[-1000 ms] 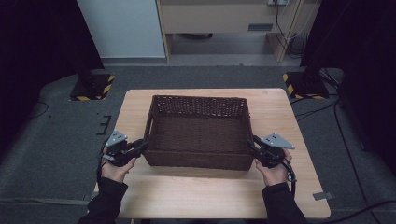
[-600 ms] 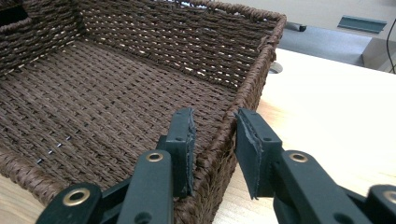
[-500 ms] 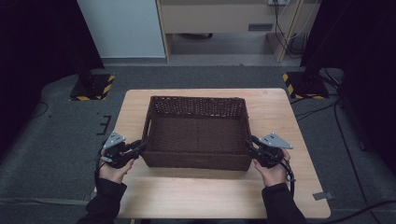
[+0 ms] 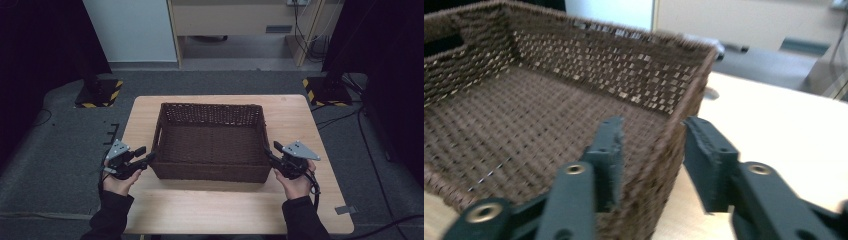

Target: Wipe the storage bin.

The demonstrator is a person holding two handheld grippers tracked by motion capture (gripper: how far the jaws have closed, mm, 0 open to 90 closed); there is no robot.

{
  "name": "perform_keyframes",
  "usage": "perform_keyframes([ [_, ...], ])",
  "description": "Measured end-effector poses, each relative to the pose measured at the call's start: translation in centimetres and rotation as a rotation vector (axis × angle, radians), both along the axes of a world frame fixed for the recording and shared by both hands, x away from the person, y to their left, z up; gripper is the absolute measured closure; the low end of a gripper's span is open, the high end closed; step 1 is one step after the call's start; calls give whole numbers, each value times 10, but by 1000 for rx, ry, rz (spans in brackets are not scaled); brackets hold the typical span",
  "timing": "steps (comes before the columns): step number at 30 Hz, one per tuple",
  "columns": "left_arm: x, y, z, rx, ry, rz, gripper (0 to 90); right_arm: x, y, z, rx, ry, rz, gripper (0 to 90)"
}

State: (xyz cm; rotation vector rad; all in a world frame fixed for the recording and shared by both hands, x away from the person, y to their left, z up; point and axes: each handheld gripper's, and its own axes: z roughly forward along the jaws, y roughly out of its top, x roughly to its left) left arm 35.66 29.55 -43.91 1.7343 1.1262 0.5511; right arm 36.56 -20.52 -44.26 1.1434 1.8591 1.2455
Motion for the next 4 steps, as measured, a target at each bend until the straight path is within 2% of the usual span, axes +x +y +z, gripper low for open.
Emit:
perform_keyframes([
  [4,-1,8,4,-7,-40,34,426,-1,-12,5,1,-26,-50,449],
])
